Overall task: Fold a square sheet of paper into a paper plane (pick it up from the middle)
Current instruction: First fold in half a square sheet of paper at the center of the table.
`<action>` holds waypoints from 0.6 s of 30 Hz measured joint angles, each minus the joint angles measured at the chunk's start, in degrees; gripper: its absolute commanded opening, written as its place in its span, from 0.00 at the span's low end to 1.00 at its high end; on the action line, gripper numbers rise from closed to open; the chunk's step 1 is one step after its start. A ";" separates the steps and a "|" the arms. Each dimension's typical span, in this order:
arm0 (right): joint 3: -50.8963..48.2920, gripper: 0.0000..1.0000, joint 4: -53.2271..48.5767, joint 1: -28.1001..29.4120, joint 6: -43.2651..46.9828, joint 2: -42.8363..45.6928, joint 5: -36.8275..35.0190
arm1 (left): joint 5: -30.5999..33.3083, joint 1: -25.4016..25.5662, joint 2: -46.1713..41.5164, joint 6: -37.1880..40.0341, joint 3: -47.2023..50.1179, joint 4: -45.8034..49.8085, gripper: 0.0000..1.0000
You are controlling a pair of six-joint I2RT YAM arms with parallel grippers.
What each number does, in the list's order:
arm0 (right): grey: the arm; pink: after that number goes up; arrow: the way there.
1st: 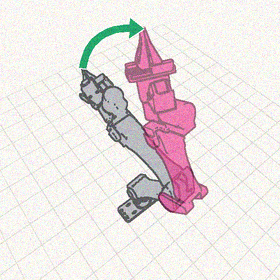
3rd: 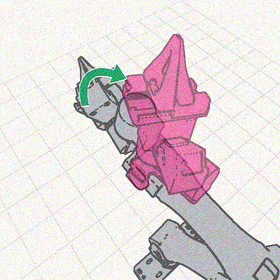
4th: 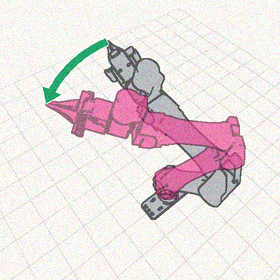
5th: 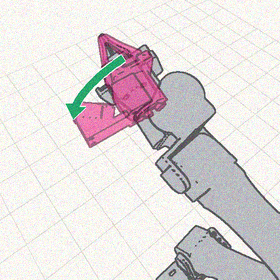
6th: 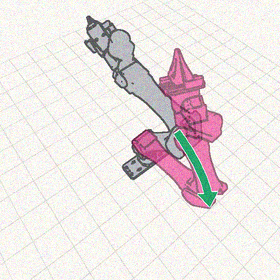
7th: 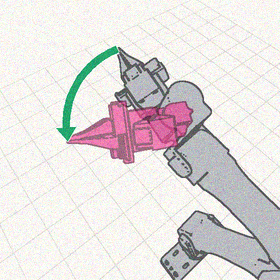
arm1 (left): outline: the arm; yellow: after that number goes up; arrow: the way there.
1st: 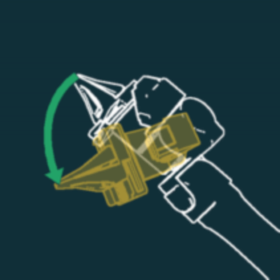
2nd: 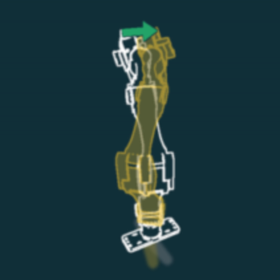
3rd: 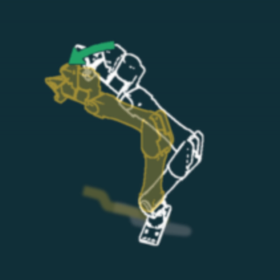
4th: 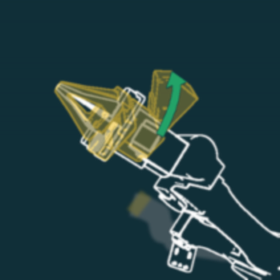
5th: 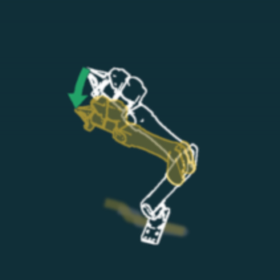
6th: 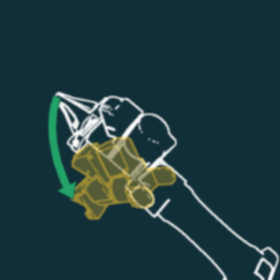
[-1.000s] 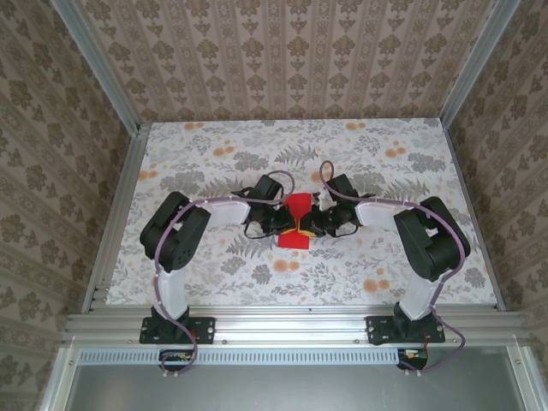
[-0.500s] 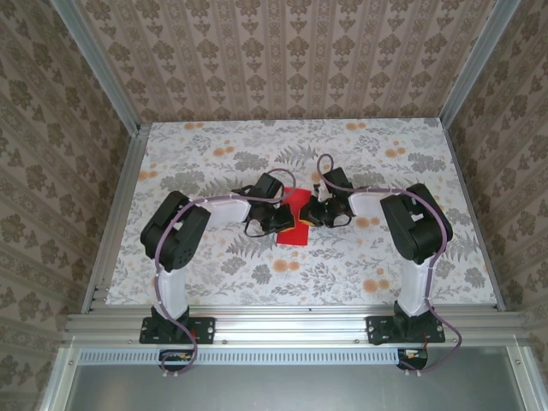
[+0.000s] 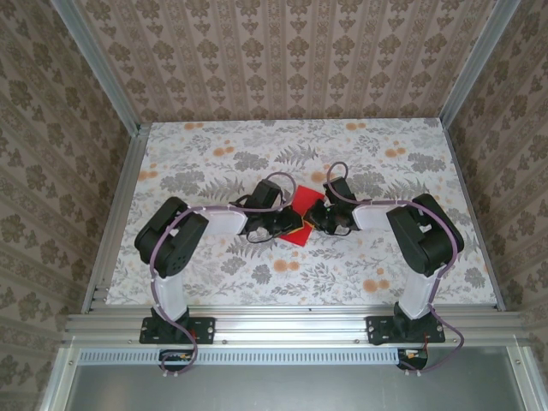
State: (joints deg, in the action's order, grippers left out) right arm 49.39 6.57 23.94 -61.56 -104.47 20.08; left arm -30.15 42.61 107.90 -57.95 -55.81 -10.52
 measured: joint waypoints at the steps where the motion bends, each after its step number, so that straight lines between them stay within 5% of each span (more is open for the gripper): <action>1: 0.00 0.11 0.15 0.00 -0.52 -0.02 -0.17 | -0.31 0.11 0.15 -0.24 -0.04 -0.50 0.10; 18: -0.81 0.09 3.19 -1.51 -0.90 -0.15 2.40 | -1.77 0.50 3.78 3.72 -4.09 10.05 0.01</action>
State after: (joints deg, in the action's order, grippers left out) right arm 48.58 9.76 22.44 -62.46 -104.62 22.48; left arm -31.92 43.11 111.68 -54.24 -59.90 -0.47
